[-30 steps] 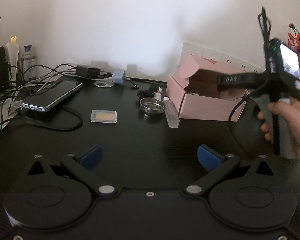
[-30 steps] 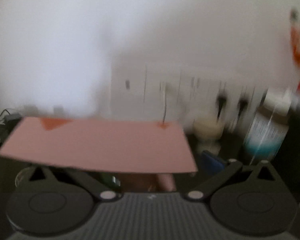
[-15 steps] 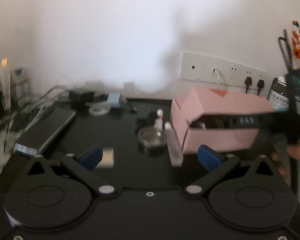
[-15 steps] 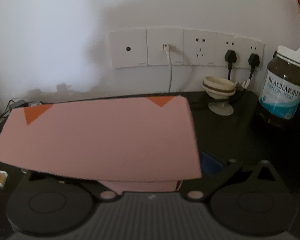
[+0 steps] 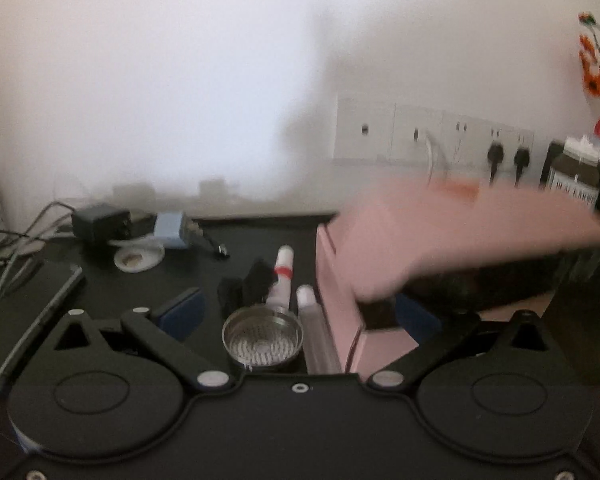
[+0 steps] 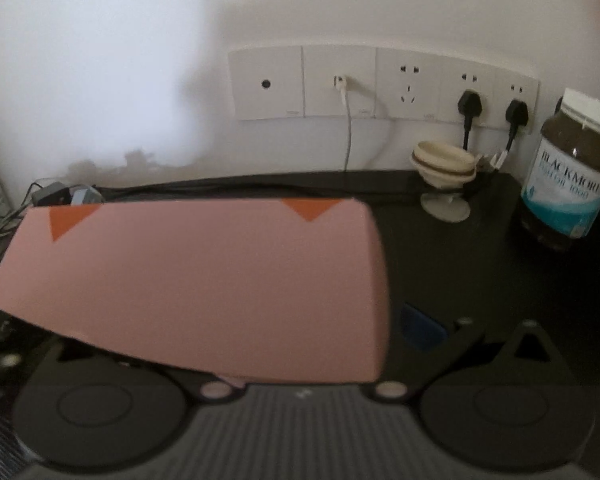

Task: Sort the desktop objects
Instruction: 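Lift the pink lid up and open with the right tool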

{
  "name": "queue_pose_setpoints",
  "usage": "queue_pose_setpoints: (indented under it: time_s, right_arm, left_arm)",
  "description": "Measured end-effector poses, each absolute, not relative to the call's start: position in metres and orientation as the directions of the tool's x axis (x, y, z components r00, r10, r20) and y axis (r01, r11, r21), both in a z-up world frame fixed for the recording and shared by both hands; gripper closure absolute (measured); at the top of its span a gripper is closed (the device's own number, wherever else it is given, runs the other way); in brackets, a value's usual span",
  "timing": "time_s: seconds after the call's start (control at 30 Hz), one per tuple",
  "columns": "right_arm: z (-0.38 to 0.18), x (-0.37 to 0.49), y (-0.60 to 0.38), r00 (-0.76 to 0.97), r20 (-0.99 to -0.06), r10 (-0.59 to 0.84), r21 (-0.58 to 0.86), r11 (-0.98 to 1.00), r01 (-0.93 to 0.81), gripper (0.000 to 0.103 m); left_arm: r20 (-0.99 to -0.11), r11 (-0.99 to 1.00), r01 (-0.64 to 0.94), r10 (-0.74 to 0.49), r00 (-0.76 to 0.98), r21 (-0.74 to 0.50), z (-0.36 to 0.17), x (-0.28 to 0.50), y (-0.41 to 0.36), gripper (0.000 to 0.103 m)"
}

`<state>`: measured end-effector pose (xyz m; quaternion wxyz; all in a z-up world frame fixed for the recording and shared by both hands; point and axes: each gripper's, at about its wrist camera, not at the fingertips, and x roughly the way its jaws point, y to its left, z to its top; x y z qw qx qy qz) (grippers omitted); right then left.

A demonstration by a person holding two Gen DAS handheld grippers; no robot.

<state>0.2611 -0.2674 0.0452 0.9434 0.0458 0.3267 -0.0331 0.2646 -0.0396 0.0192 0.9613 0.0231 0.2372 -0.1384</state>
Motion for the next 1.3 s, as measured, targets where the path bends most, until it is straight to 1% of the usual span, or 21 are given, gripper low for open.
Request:
queue_pose_setpoints:
  time_s: [0.1,0.23,0.37,0.47,0.6,0.7,0.83,0.97,1.07,1.2,1.3]
  right_arm:
    - [0.067,0.256,-0.273,0.831,-0.555,-0.048,0.051,0.995,0.091,0.001]
    - [0.098,0.258,-0.28,0.899,-0.428,-0.095,0.047,0.991,0.127,0.001]
    - [0.106,0.286,-0.283,0.912,-0.381,-0.15,0.046,0.982,0.181,0.001]
    - [0.101,0.317,-0.283,0.884,-0.432,-0.181,0.047,0.974,0.222,0.001]
    - [0.087,0.354,-0.28,0.813,-0.55,-0.19,0.033,0.968,0.248,0.001]
    - [0.074,0.371,-0.278,0.752,-0.634,-0.179,0.027,0.967,0.253,0.001]
    - [0.06,0.385,-0.277,0.685,-0.707,-0.177,0.003,0.967,0.253,0.001]
    - [0.056,0.391,-0.284,0.656,-0.741,-0.142,0.038,0.967,0.251,0.001]
    - [0.053,0.398,-0.286,0.638,-0.759,-0.131,0.038,0.969,0.244,0.001]
    - [0.051,0.399,-0.281,0.647,-0.748,-0.15,0.019,0.969,0.246,0.001]
    - [0.051,0.393,-0.281,0.691,-0.707,-0.151,0.034,0.968,0.247,0.001]
  left_arm:
    - [-0.456,0.963,0.269,-0.242,0.856,-0.006,0.018,0.264,-0.039,0.0]
    - [-0.448,0.964,0.265,-0.239,0.862,-0.005,0.017,0.263,-0.038,0.0]
    - [-0.438,0.965,0.262,-0.229,0.869,0.014,0.017,0.261,-0.04,0.0]
    - [-0.433,0.966,0.26,-0.229,0.872,0.013,0.017,0.261,-0.04,0.0]
    - [-0.439,0.965,0.26,-0.239,0.866,-0.013,0.017,0.262,-0.037,0.0]
    - [-0.438,0.966,0.259,-0.239,0.867,-0.013,0.017,0.262,-0.037,0.0]
    - [-0.431,0.966,0.257,-0.234,0.872,-0.004,0.016,0.261,-0.038,0.0]
    - [-0.424,0.966,0.257,-0.232,0.876,0.002,0.015,0.259,-0.039,0.0]
    - [-0.425,0.966,0.258,-0.235,0.874,-0.004,0.015,0.259,-0.038,0.0]
    - [-0.425,0.966,0.259,-0.236,0.874,-0.003,0.016,0.259,-0.037,0.0]
    - [-0.429,0.966,0.258,-0.239,0.871,-0.015,0.017,0.259,-0.034,0.0]
